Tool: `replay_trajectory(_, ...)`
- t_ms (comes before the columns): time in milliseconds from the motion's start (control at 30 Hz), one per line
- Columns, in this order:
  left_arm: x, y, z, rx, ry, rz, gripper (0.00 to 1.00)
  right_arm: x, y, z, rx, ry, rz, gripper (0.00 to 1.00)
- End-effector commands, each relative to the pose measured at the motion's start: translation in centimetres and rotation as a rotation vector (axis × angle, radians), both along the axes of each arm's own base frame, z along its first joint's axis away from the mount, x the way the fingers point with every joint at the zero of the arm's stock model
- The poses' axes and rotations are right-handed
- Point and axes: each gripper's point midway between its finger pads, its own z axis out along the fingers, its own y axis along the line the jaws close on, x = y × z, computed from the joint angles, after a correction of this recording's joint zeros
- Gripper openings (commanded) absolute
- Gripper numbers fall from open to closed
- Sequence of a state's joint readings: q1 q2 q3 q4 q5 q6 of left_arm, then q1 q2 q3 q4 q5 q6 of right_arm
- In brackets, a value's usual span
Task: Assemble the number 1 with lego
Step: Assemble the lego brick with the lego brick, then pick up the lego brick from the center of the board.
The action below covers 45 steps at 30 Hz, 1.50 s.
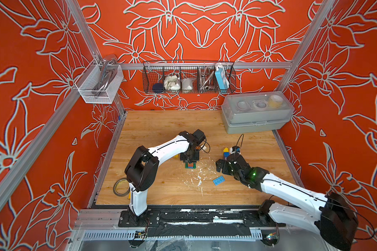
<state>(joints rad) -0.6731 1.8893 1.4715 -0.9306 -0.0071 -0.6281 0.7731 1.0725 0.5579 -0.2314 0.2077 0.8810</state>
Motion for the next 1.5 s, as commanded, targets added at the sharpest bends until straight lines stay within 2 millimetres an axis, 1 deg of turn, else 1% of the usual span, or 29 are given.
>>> replay_trajectory(0, -0.3, 0.8, -1.1, 0.047, 0.029, 0.001, 0.14, 0.1, -0.3, -0.2, -0.011, -0.006, -0.008, 1.0)
replay_trajectory(267, 0.1, 0.3, 0.2, 0.03, 0.02, 0.007, 0.38, 0.1, -0.4, -0.1, -0.011, -0.006, -0.008, 1.0)
replay_trajectory(433, 0.4, 0.3, 1.3, 0.031, 0.002, 0.009, 0.57, 0.0, -0.4, -0.1, -0.008, -0.008, -0.008, 1.0)
replay_trajectory(533, 0.5, 0.3, 2.0, 0.025, -0.01, 0.011, 0.66, 0.0, -0.3, -0.1, -0.006, -0.007, -0.007, 1.0)
replay_trajectory(600, 0.6, 0.4, 2.6, 0.023, -0.02, 0.013, 0.72, 0.0, -0.4, 0.0, -0.006, -0.008, -0.008, 1.0)
replay_trajectory(700, 0.8, 0.7, 4.1, 0.024, -0.05, 0.017, 0.82, 0.0, -0.4, -0.1, -0.007, -0.006, -0.007, 1.0)
replay_trajectory(800, 1.0, 1.2, 5.7, 0.016, -0.083, 0.021, 0.98, 0.0, -0.3, -0.1, -0.005, -0.006, -0.006, 1.0)
replay_trajectory(900, 1.4, 2.1, 6.6, 0.002, -0.102, 0.028, 0.99, 0.1, -0.2, -0.1, -0.003, -0.007, -0.004, 1.0)
replay_trajectory(967, 1.8, 3.1, 7.0, -0.01, -0.111, 0.035, 0.99, 0.0, -0.2, -0.1, -0.003, -0.005, -0.004, 1.0)
replay_trajectory(1100, 3.0, 5.5, 7.0, -0.069, -0.125, 0.063, 0.99, 0.0, -0.2, -0.2, -0.005, -0.005, -0.002, 1.0)
replay_trajectory(1167, 3.6, 6.6, 6.4, -0.104, -0.122, 0.078, 0.97, 0.1, -0.1, -0.3, -0.006, -0.005, 0.0, 1.0)
replay_trajectory(1200, 3.9, 7.2, 5.9, -0.123, -0.11, 0.087, 0.93, 0.1, -0.2, -0.5, -0.012, -0.004, 0.0, 1.0)
replay_trajectory(1300, 4.8, 8.1, 4.2, -0.184, -0.073, 0.1, 0.81, 0.3, -0.1, -0.9, -0.031, 0.006, 0.001, 1.0)
replay_trajectory(1400, 5.7, 8.1, 2.7, -0.229, -0.042, 0.087, 0.7, 0.5, 0.2, -1.0, -0.05, 0.019, 0.01, 1.0)
replay_trajectory(1467, 6.1, 7.8, 1.8, -0.25, -0.022, 0.07, 0.69, 0.6, 0.2, -1.2, -0.057, 0.026, 0.01, 1.0)
